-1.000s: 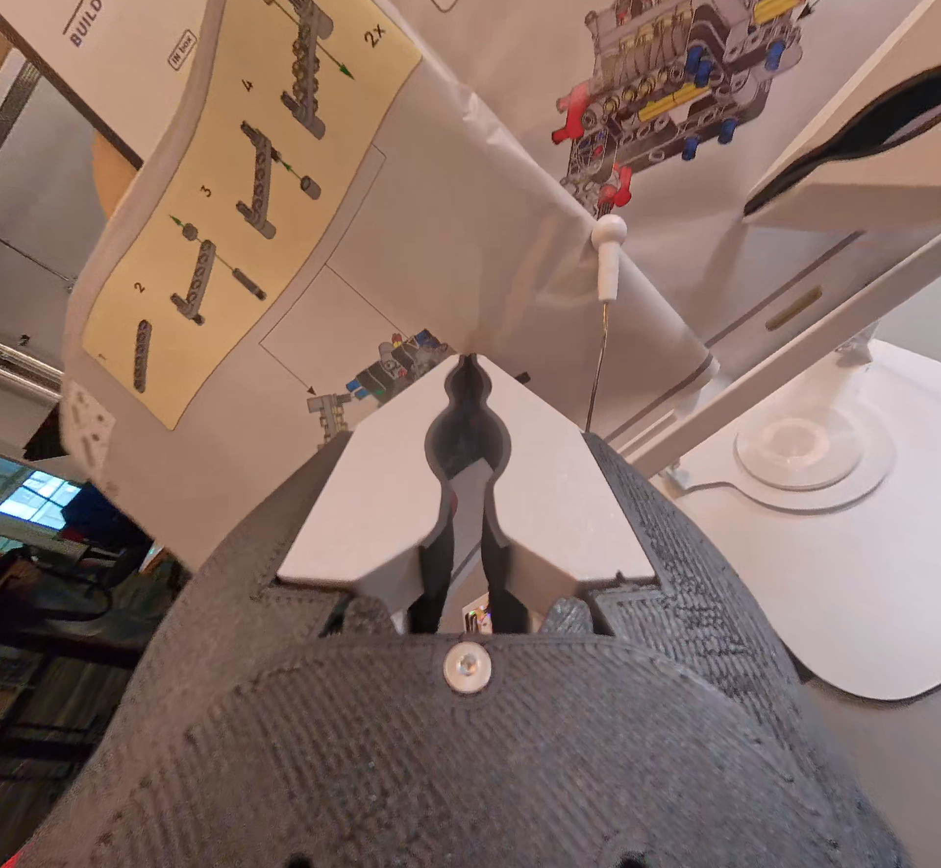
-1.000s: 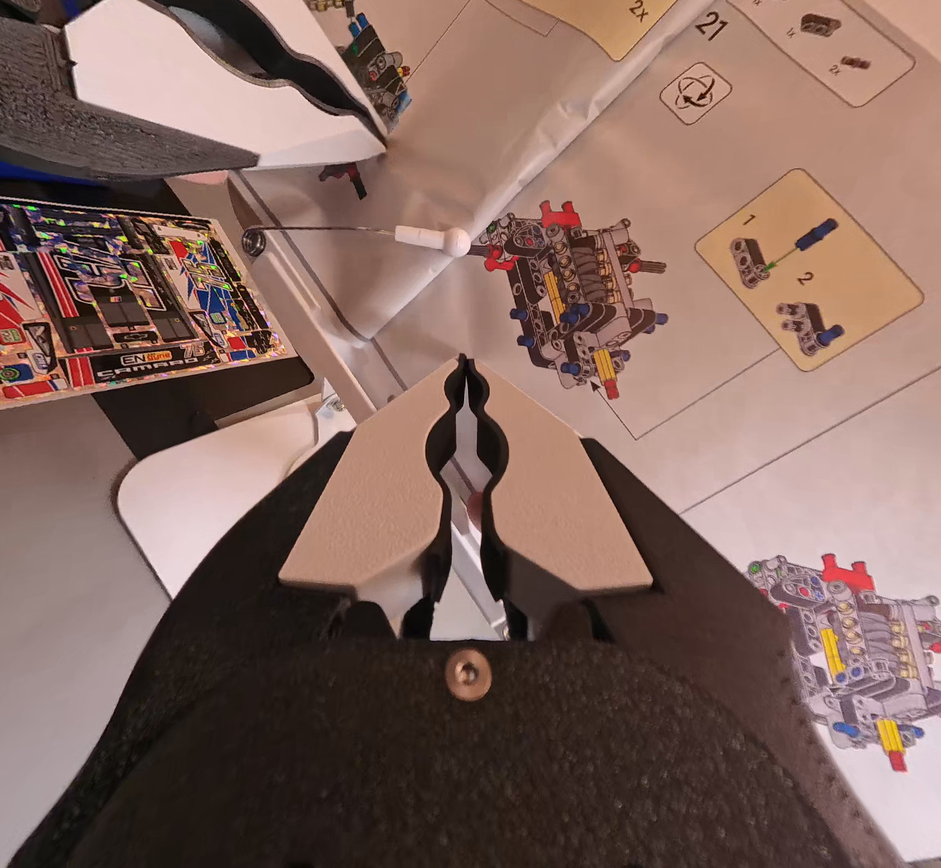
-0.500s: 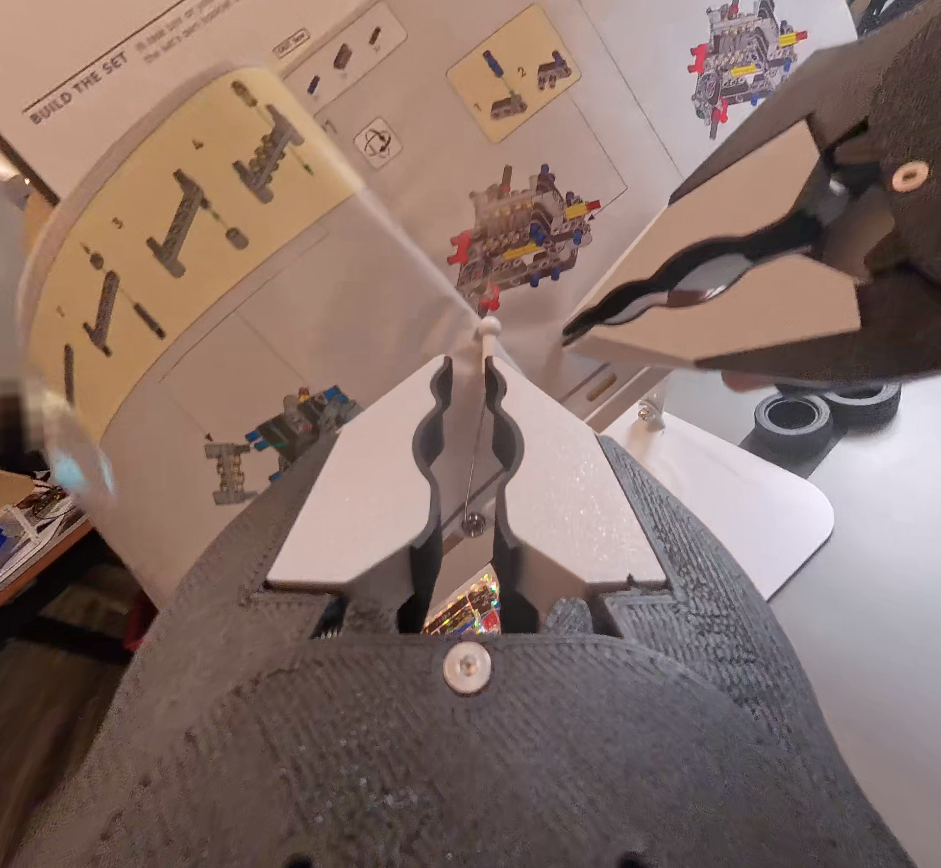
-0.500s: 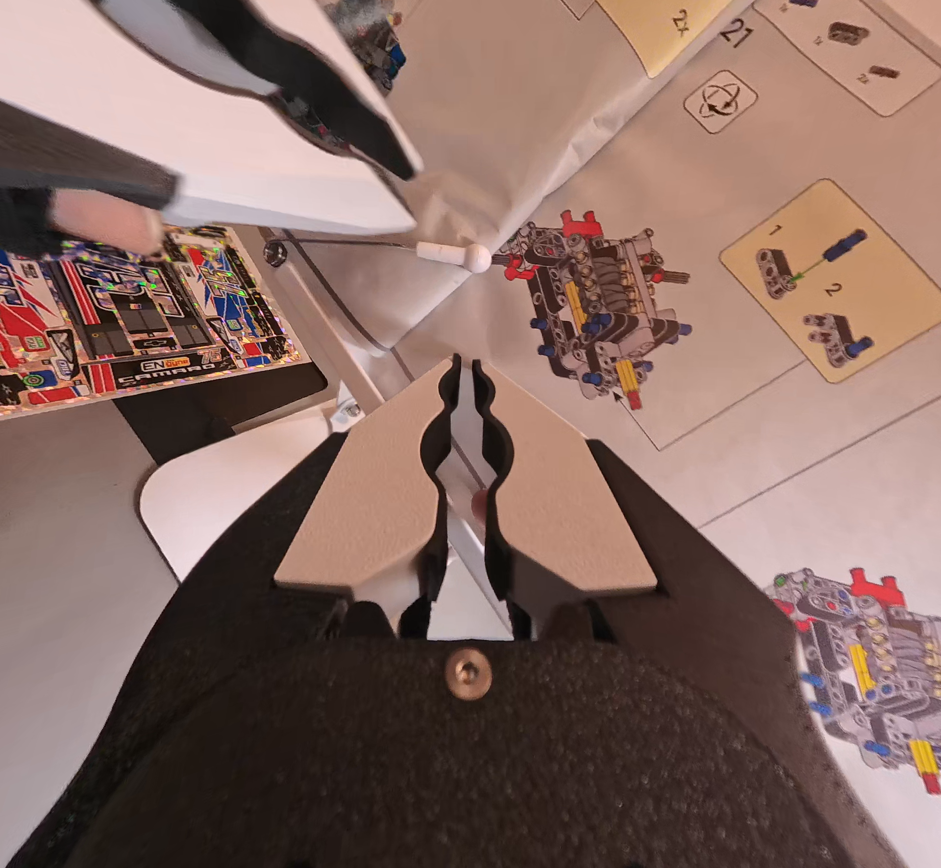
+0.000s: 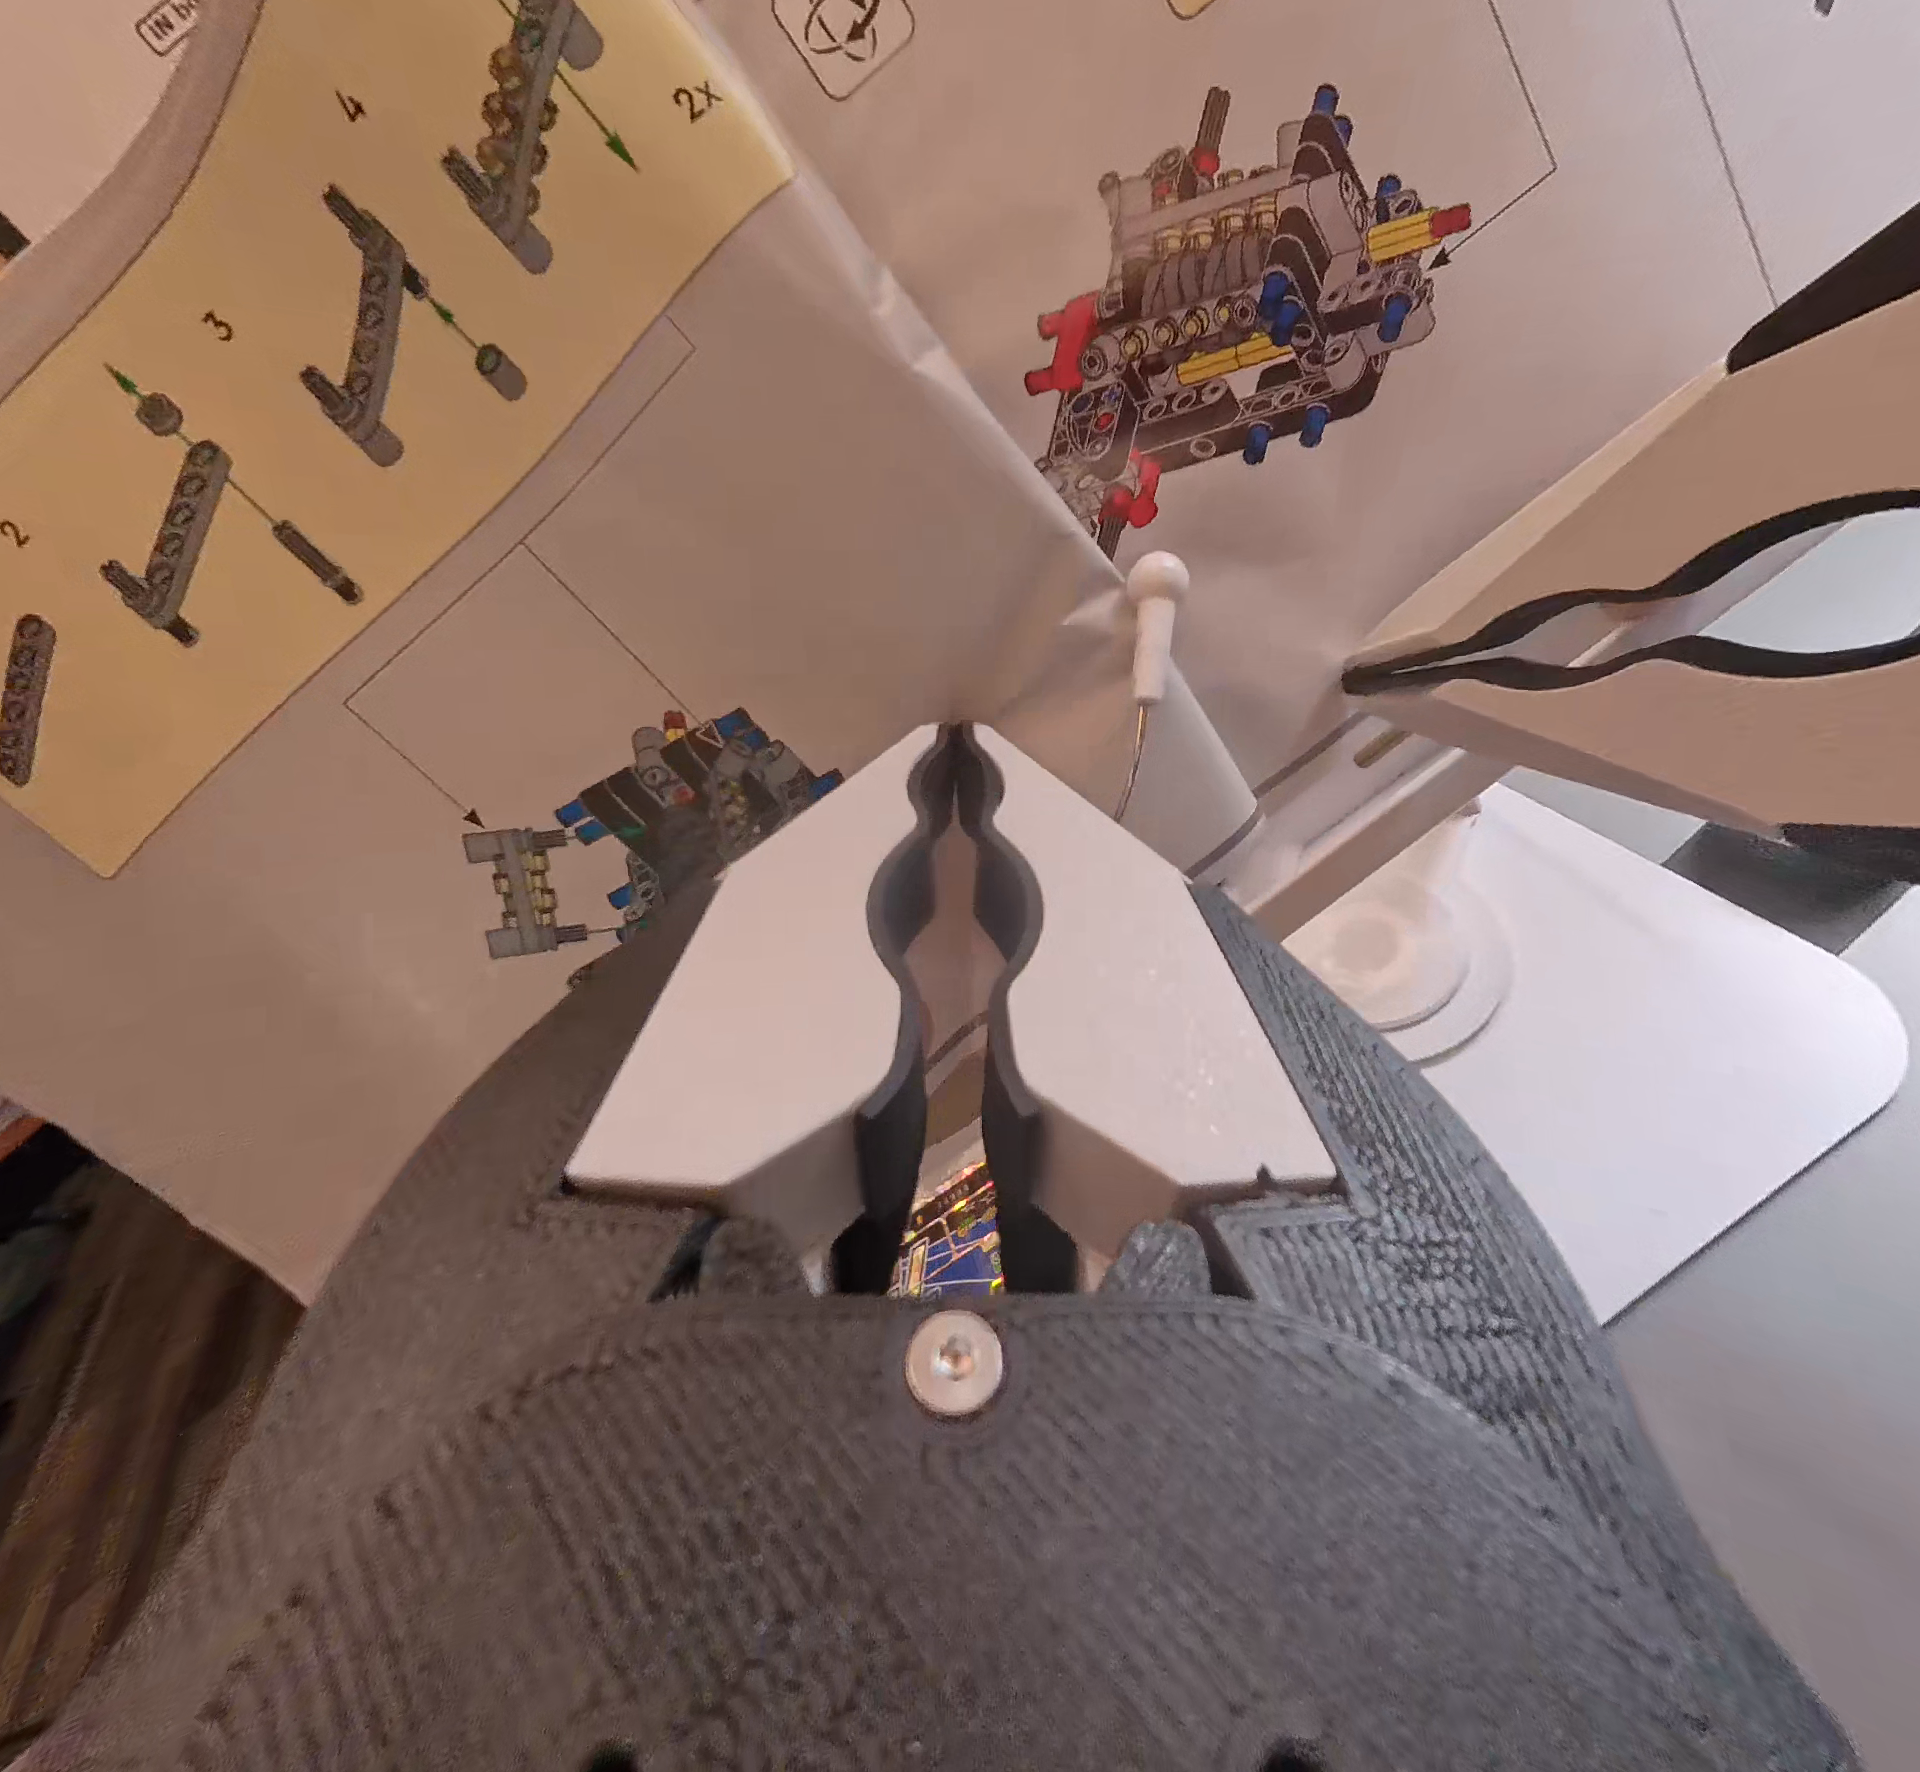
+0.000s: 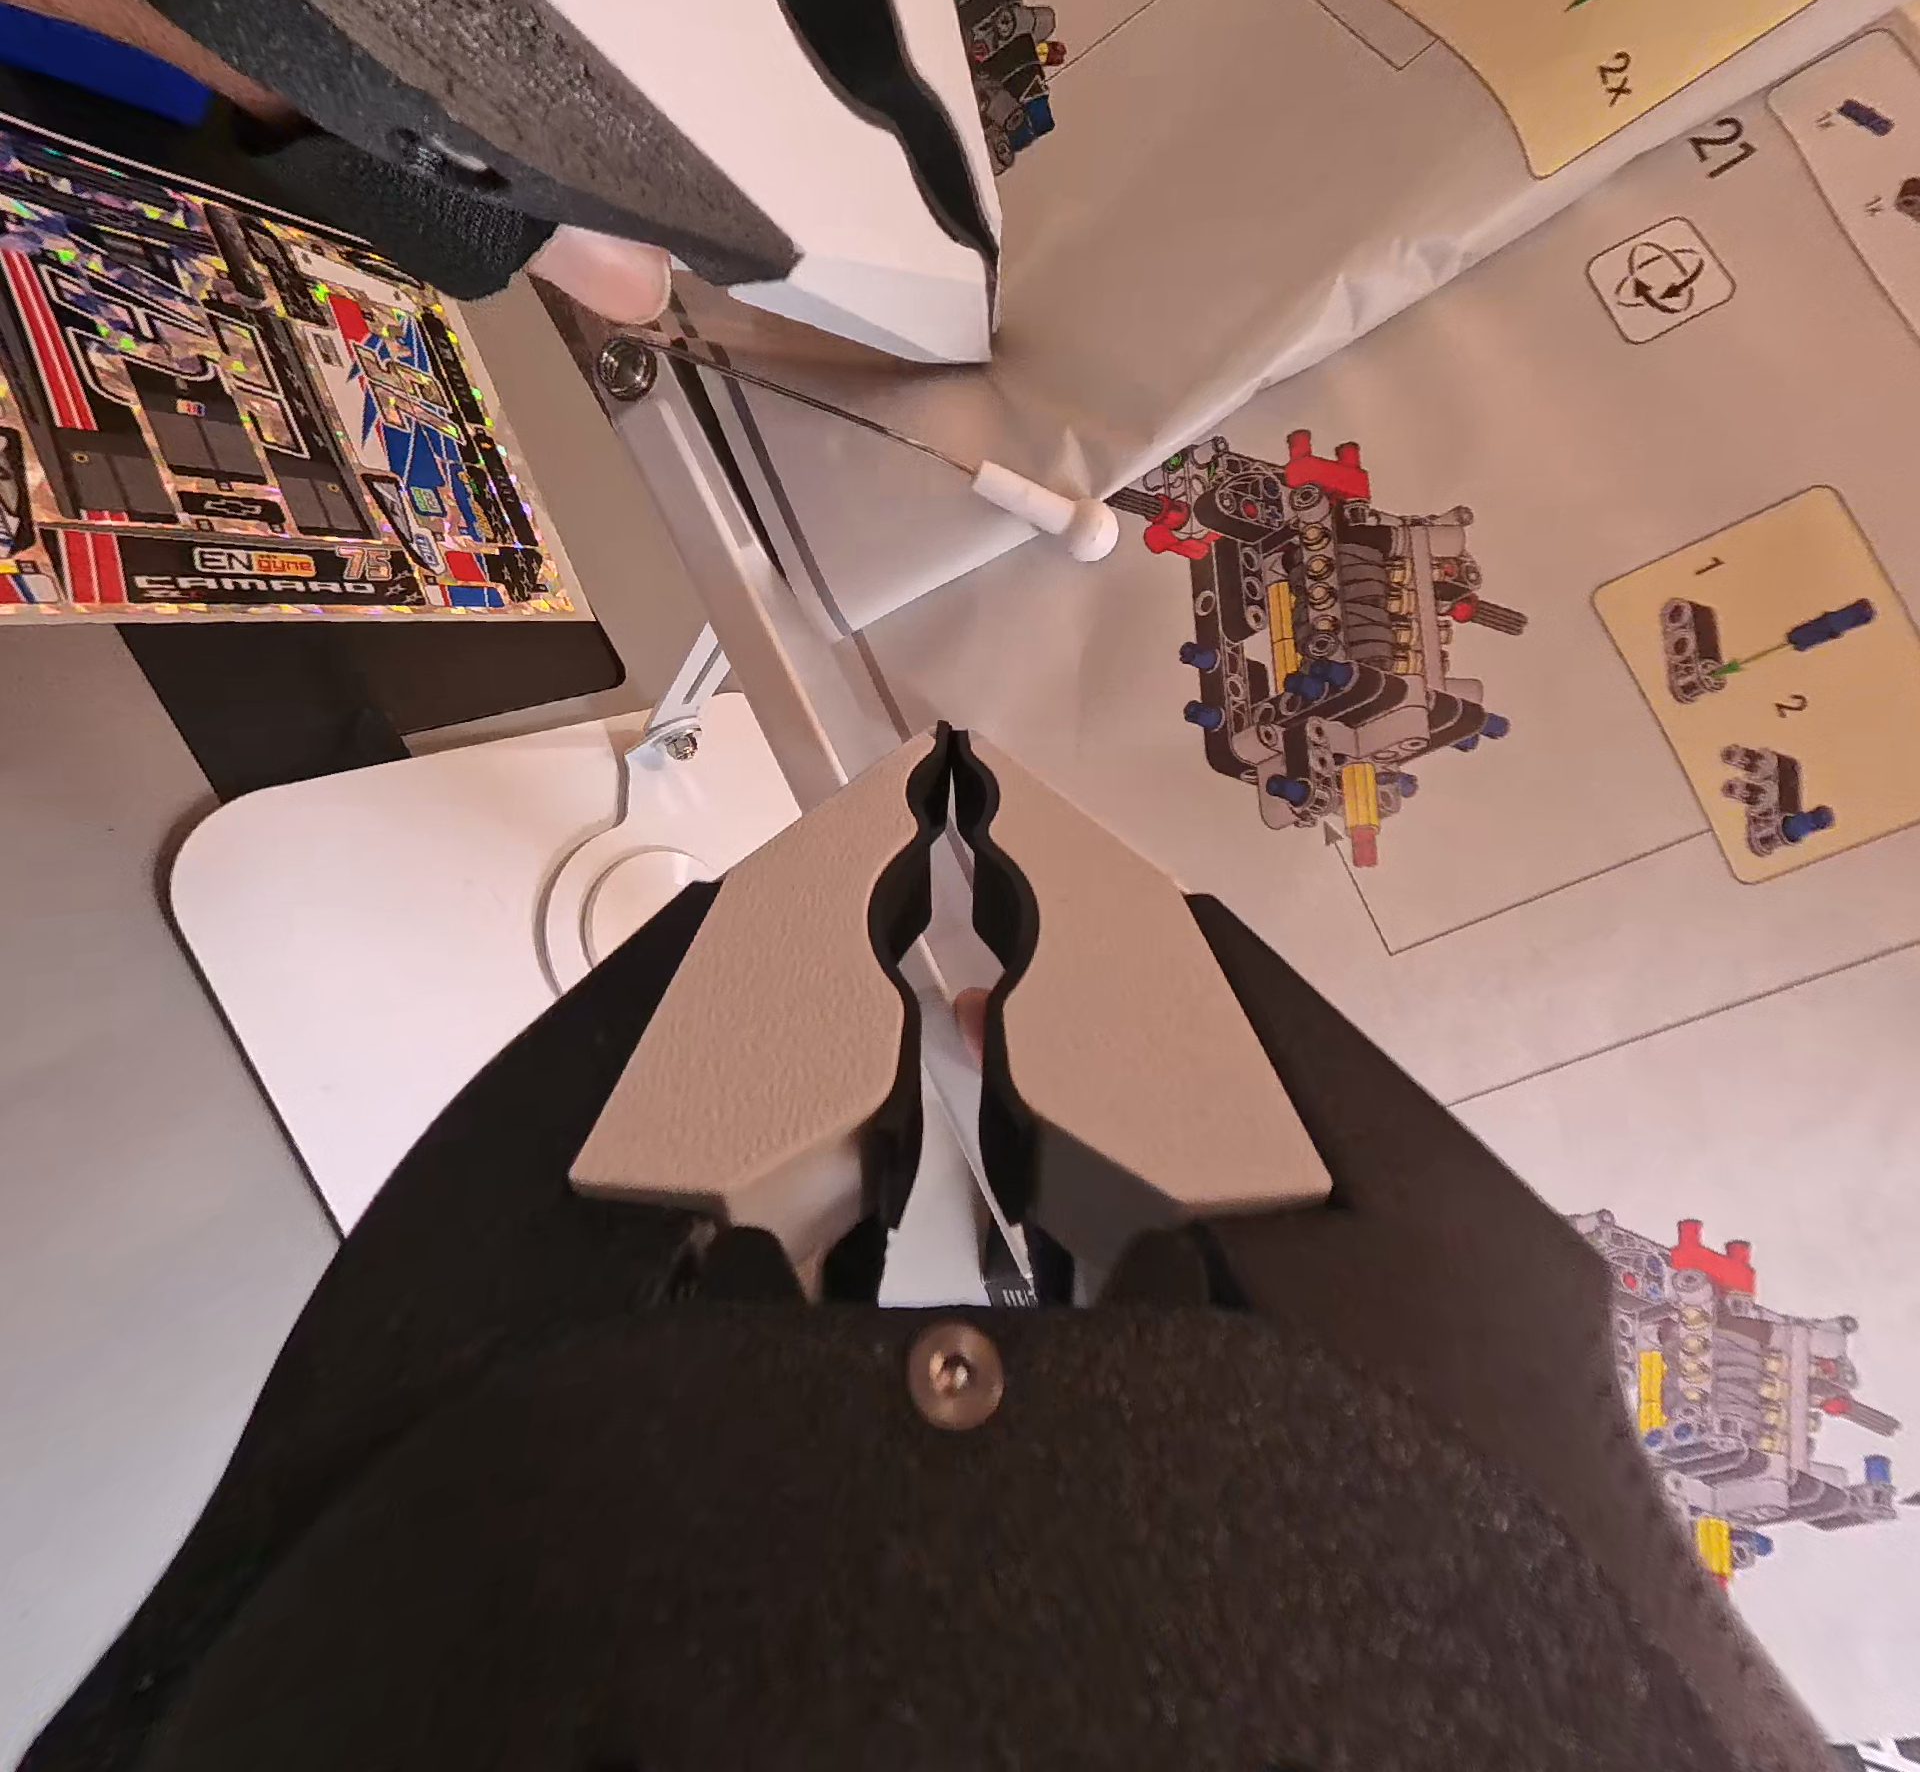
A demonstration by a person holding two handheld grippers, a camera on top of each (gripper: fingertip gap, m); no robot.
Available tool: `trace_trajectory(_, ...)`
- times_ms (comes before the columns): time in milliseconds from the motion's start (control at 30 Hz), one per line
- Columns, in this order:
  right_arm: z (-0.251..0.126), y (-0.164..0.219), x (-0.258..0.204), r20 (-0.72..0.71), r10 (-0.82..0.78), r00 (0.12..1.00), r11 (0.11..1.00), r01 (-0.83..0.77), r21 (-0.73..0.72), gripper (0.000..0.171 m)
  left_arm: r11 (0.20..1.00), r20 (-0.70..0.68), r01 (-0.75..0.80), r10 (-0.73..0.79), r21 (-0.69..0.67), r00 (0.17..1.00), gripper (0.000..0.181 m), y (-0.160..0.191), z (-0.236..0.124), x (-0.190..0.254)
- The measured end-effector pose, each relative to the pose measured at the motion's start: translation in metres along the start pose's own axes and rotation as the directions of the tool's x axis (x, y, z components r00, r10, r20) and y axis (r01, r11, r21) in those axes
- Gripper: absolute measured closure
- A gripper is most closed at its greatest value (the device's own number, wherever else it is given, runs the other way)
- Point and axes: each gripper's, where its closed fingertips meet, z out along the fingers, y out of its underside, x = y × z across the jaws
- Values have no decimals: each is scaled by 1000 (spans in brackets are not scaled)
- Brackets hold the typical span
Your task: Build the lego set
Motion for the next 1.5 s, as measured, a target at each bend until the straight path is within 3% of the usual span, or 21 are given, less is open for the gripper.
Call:
trace_trajectory(267, 0, -2, -5, 3, -24, 1000, 1000, 24, -9, 171, 1000, 28, -5, 6, -7, 1000, 181, 12, 2, -9)
trace_trajectory(433, -1, -3, -4, -12, -29, 1000, 999, 29, 27, 171, 995, -48, 78, -75, 59, 996, 181, 2, -14, -4)
trace_trajectory(533, -2, -4, -4, -3, -26, 1000, 998, 26, 51, 171, 979, -187, 133, -104, 155, 977, 163, -14, -30, 12)
trace_trajectory(633, -2, -3, -4, 9, -45, 999, 996, 44, 72, 171, 997, -229, 55, -39, 61, 973, 150, 2, -25, 27)
trace_trajectory(733, -4, 1, -3, 25, -74, 997, 993, 72, 90, 171, 999, -139, -48, 50, 22, 989, 174, 14, -16, 24)
trace_trajectory(1000, -6, 7, 1, 124, -80, 989, 983, 58, 172, 171, 999, -141, -26, 23, -20, 990, 181, 10, -18, 36)
trace_trajectory(1233, -5, 4, 1, 160, 47, 986, 992, -64, 105, 171, 992, -185, 128, -122, 19, 975, 181, 15, -24, 34)
trace_trajectory(1367, -10, -8, 6, 199, 276, 940, 947, -301, 112, 159, 988, -195, 150, -140, 37, 971, 181, 14, -25, 34)
trace_trajectory(1500, -6, -24, 4, 276, 482, 831, 846, -524, 100, 153, 991, -190, 114, -100, 68, 977, 181, 15, -25, 36)
